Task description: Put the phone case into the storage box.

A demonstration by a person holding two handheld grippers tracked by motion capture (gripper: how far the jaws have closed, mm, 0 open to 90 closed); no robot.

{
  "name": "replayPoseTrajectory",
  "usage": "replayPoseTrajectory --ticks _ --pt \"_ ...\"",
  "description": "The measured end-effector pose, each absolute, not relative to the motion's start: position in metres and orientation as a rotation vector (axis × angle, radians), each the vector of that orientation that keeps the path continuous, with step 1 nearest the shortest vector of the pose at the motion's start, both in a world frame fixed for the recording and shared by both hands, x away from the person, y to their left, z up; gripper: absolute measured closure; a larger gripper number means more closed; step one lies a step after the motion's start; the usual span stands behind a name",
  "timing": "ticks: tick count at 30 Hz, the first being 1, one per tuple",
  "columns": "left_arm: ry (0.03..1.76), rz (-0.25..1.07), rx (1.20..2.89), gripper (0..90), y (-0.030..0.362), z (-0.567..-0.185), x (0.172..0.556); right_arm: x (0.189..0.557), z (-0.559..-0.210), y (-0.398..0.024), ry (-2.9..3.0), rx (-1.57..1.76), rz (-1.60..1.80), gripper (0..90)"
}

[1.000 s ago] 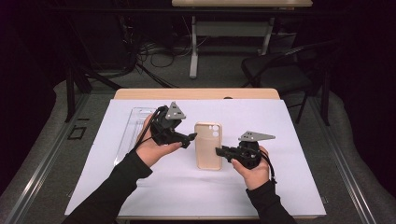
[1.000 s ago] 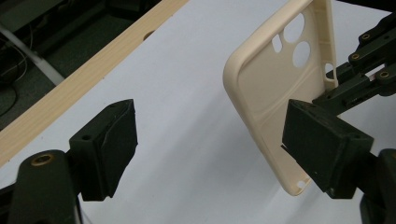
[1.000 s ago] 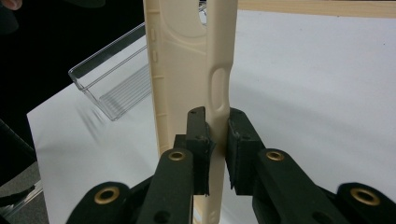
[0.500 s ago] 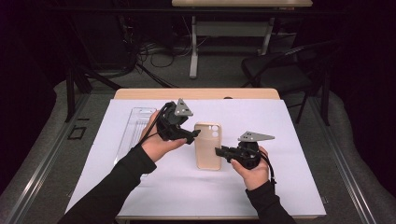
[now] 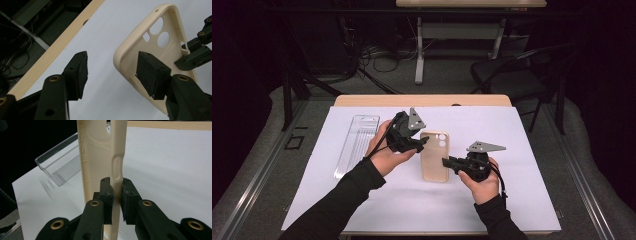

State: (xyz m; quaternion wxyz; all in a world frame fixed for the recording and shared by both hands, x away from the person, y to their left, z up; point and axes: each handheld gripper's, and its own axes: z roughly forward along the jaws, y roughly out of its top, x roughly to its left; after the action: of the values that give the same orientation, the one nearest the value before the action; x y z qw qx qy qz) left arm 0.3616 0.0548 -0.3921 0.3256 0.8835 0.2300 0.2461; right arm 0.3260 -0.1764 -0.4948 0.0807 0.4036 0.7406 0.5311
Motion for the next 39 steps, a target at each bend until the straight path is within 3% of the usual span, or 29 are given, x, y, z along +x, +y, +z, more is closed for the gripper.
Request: replayPoseTrajectory --ticks 22,39 --pt "0.557 0.713 2.352 67.3 0.0465 -0.3972 0.3605 0.3242 -0.4974 -0.1729 2.197 1.232 1.592 81.6" --pt "0.555 0.700 2.368 76.7 0.0463 -0.3980 0.3599 0.3244 -0.4981 -0.1726 2.203 1.227 1.587 81.5"
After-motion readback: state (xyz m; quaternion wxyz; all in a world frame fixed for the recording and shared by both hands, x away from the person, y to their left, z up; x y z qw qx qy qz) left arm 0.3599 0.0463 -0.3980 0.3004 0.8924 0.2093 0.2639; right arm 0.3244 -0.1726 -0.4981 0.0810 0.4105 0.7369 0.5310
